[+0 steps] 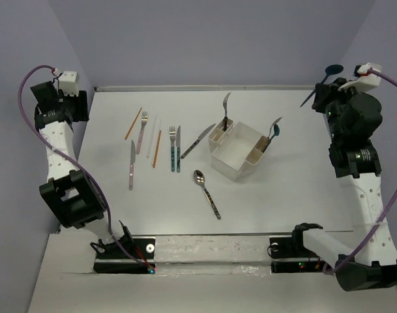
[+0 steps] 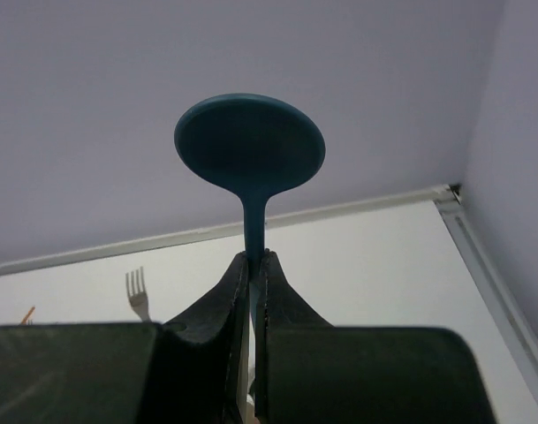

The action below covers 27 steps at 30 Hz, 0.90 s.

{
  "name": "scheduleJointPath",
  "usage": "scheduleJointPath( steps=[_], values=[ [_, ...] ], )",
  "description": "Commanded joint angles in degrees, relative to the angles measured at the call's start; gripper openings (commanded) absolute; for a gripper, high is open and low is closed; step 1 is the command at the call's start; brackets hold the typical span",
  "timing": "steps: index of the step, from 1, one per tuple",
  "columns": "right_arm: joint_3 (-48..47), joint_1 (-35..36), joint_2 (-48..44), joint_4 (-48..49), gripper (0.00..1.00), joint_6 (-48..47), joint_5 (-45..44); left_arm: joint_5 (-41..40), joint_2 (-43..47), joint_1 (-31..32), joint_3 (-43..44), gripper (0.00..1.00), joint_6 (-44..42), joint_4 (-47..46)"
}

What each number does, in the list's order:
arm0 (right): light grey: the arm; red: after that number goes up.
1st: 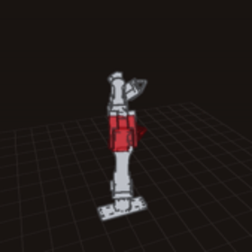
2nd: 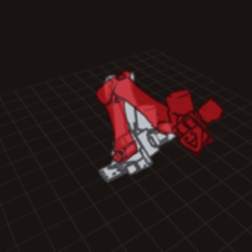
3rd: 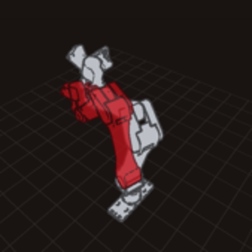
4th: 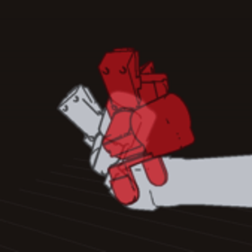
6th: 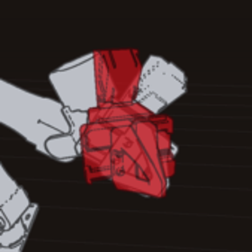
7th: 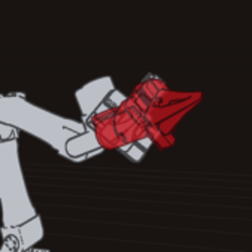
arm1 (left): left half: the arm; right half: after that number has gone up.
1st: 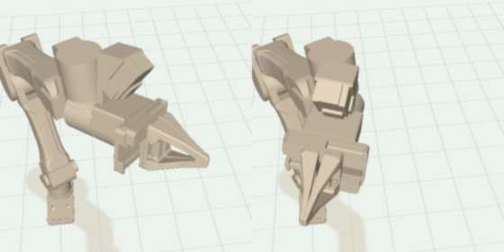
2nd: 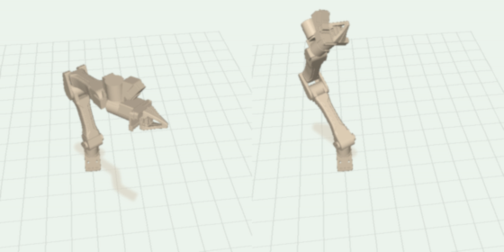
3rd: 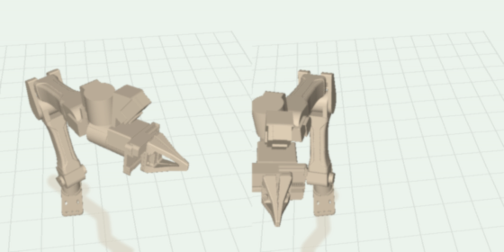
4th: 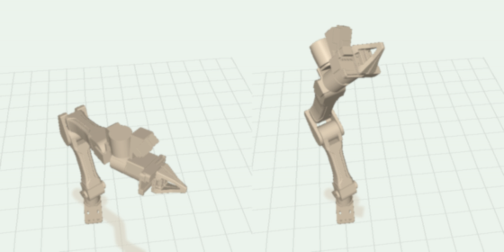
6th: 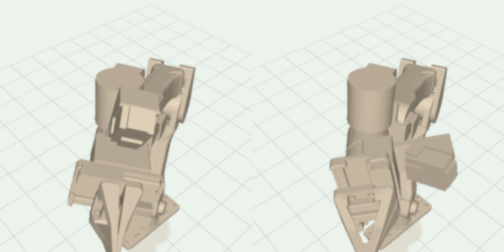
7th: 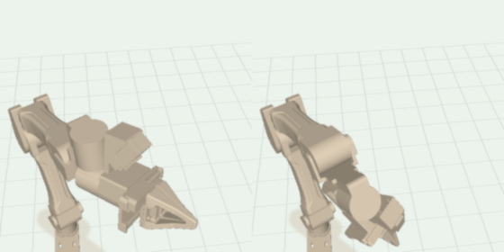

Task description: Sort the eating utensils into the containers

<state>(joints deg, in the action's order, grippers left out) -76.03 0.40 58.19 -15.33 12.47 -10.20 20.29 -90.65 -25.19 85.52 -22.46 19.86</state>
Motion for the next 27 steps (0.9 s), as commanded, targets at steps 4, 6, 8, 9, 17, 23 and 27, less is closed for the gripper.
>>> scheduleJointPath(
  steps=[4, 6, 8, 9, 17, 23, 27],
  values=[
    [9.9, 14.9, -3.1, 14.1, 0.00, -11.8, 0.8, -5.7, 6.4, 0.2, -3.1, 0.66, -0.8, 5.5],
    [12.8, 18.3, -3.4, 16.6, 0.00, -12.9, 0.8, -5.9, 7.6, 0.4, -4.1, 0.66, -0.5, 5.5],
    [18.2, 18.8, -4.2, 20.2, 0.00, -14.0, 0.5, -6.0, 8.6, 0.3, -4.9, 0.66, -0.2, 5.5],
    [19.9, 18.8, -4.3, 21.5, 0.00, -14.1, 1.1, -6.0, 9.0, 0.3, -5.1, 0.67, 0.0, 5.6],
    [29.7, 18.8, -0.3, 28.8, 0.00, -11.0, 2.9, -5.7, 11.1, 0.5, -6.9, 0.67, -0.8, 6.3],
    [31.9, 18.8, 4.3, 32.6, 0.00, -11.2, 2.5, -5.5, 11.6, 0.4, -8.4, 0.68, -1.5, 6.0],
    [34.3, 18.8, 4.6, 33.0, 0.00, -6.9, 2.9, -5.2, 11.4, 0.4, -9.3, 0.67, -1.0, 5.7]
  ],
)
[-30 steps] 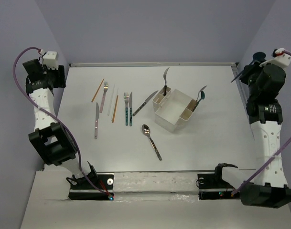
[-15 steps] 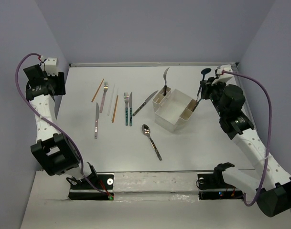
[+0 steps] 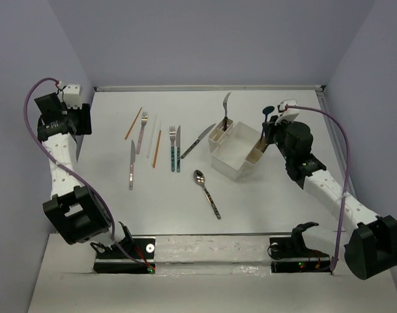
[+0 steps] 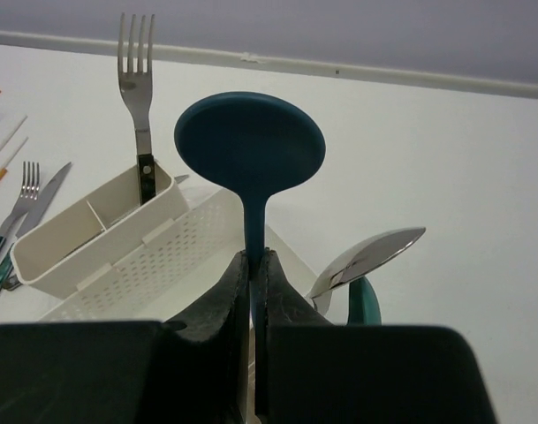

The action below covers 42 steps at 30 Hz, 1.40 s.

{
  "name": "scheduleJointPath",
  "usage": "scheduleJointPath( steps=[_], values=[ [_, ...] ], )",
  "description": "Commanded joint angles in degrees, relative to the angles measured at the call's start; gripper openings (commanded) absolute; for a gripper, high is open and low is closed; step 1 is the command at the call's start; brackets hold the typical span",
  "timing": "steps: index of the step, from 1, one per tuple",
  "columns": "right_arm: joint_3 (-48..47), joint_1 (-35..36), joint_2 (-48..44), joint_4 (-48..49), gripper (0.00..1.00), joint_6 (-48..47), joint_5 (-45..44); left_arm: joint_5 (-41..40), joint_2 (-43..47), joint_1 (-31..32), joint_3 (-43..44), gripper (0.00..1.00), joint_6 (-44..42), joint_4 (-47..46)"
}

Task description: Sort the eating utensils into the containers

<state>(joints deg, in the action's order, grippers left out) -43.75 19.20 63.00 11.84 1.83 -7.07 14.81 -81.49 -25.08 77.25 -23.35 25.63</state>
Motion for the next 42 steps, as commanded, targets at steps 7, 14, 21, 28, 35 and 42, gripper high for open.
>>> scheduleJointPath(
  steps=[7, 14, 21, 28, 35, 42],
  values=[
    [6.8, 0.0, -2.2, 4.3, 0.00, 5.9, -3.6, -0.3, 2.3, 1.3, -3.3, 0.66, -0.5, -0.8],
    [4.7, 0.6, -3.1, -0.3, 0.40, 5.7, -1.8, -2.5, 1.5, 4.5, -3.5, 0.66, -1.1, -1.2],
    [0.3, 0.6, -8.2, -5.7, 0.48, 9.1, -6.3, -5.3, 0.9, 10.1, -3.3, 0.67, -2.7, -0.8],
    [-8.2, 0.6, -11.3, -14.1, 0.49, 7.3, -5.9, -6.0, -8.5, 18.0, 1.3, 0.67, -4.8, 0.7],
    [-12.9, 0.6, -11.4, -19.0, 0.48, 9.3, -3.0, -2.2, -31.2, 20.7, 24.6, 0.50, 0.1, 9.5],
    [-14.0, 0.6, -13.0, -24.5, 0.48, 8.7, -2.9, -2.5, -45.2, 21.9, 38.1, 0.55, -1.6, 13.3]
  ],
)
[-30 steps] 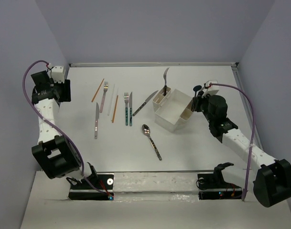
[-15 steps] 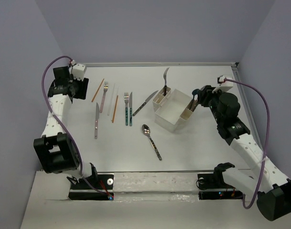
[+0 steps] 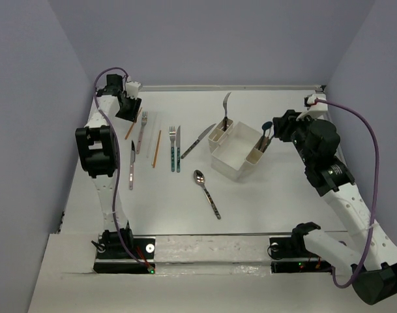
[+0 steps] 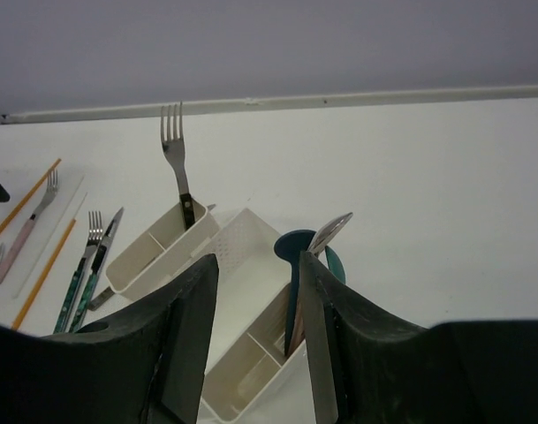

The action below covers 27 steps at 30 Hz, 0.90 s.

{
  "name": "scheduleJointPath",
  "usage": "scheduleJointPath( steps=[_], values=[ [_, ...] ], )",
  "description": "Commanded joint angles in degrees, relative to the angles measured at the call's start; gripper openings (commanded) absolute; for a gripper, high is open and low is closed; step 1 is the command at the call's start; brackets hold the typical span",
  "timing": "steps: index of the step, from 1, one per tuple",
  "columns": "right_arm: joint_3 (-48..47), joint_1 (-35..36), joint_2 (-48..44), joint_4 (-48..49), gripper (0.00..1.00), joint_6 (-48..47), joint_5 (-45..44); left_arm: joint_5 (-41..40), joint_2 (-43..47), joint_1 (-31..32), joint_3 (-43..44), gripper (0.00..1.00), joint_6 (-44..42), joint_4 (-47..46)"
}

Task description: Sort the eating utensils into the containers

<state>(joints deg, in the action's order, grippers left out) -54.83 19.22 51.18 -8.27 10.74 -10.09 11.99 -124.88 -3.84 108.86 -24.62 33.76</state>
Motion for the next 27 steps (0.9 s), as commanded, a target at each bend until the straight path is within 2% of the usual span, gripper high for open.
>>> scheduleJointPath(
  steps=[1, 7, 13, 16, 19, 20, 23, 27],
  values=[
    [-3.0, 0.6, -1.3, -5.5, 0.48, -0.2, -0.8, 0.4, -4.1, 0.9, 8.5, 0.56, -0.5, 6.0],
    [-2.3, 0.6, -2.9, -7.4, 0.47, 0.2, -2.9, -2.1, -11.5, 1.0, 14.2, 0.56, -0.3, 7.0],
    [-2.7, 0.6, -3.5, -8.5, 0.47, -0.5, -5.6, -5.8, -16.1, 1.0, 15.9, 0.54, -0.3, 9.2],
    [-3.1, 0.6, -3.7, -8.5, 0.47, -1.1, -6.4, -6.5, -18.5, 0.9, 18.3, 0.45, -0.3, 13.2],
    [-3.4, 0.6, -3.8, -8.5, 0.47, -2.0, -7.2, -6.4, -18.8, 0.5, 18.3, 0.33, 0.5, 13.4],
    [-3.6, 0.6, -3.9, -8.5, 0.47, -2.2, -7.4, -6.2, -18.9, 0.4, 18.3, 0.19, 0.6, 13.4],
    [-3.9, 0.6, -4.2, -8.4, 0.47, -2.9, -8.1, -5.8, -18.5, 0.3, 18.3, 0.00, 0.8, 13.6],
    [-4.0, 0.6, -5.2, -8.5, 0.47, -3.8, -8.5, -3.3, -16.7, 0.0, 17.9, 0.00, 1.3, 14.0]
  ],
)
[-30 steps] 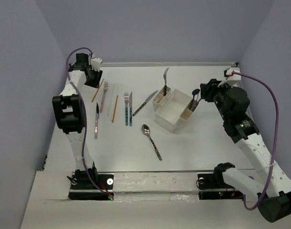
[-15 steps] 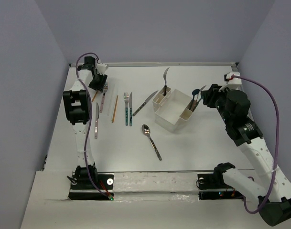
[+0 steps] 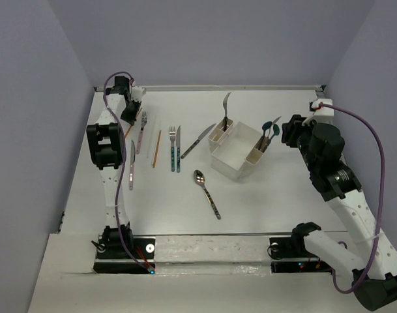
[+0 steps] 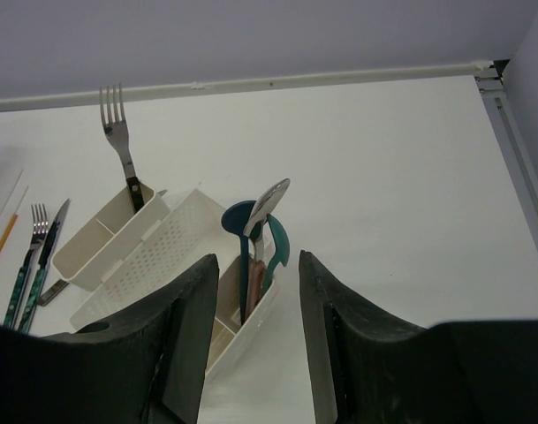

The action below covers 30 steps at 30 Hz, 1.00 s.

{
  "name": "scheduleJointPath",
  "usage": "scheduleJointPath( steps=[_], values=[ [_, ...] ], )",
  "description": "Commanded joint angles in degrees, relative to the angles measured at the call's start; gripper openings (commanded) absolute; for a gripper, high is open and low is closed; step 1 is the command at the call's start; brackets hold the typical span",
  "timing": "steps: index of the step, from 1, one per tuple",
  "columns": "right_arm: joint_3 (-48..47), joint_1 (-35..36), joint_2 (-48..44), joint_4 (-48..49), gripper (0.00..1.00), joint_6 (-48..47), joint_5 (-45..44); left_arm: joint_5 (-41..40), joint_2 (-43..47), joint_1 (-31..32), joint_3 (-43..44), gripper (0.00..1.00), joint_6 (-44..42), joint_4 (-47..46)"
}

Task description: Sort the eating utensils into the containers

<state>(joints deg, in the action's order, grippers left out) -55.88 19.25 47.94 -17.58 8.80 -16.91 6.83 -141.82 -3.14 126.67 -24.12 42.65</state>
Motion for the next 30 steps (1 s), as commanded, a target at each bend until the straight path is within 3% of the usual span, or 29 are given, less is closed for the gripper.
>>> scheduleJointPath(
  steps=[1, 4, 11, 19, 20, 26, 30],
  values=[
    [-2.9, 0.5, -2.3, 0.8, 0.48, -1.8, -2.1, 2.6, 1.4, -0.8, 0.2, 0.00, 1.4, 5.1],
    [-2.7, 0.5, -3.8, 0.9, 0.48, -1.3, -2.6, 4.6, 4.1, -1.7, 0.9, 0.00, 3.2, 4.0],
    [-3.7, 0.5, -4.5, 0.7, 0.49, -1.2, -1.7, 9.8, 19.9, -1.9, 6.6, 0.00, 8.1, -1.5],
    [-4.6, 0.5, -4.5, 0.9, 0.49, -0.6, 1.6, 21.3, 34.6, 3.2, 6.7, 0.00, 14.0, -8.0],
    [-4.9, 0.5, -3.8, 1.1, 0.48, -0.6, 2.0, 22.4, 36.7, 6.0, 4.7, 0.00, 15.5, -9.9],
    [-6.6, 0.5, -1.0, 3.3, 0.47, 0.7, 5.1, 29.0, 43.6, 16.0, -7.1, 0.00, 22.1, -32.5],
    [-6.0, 0.5, -0.5, 4.2, 0.47, 2.4, 5.7, 33.1, 50.7, 23.2, -31.5, 0.00, 33.2, -61.7]
  ],
)
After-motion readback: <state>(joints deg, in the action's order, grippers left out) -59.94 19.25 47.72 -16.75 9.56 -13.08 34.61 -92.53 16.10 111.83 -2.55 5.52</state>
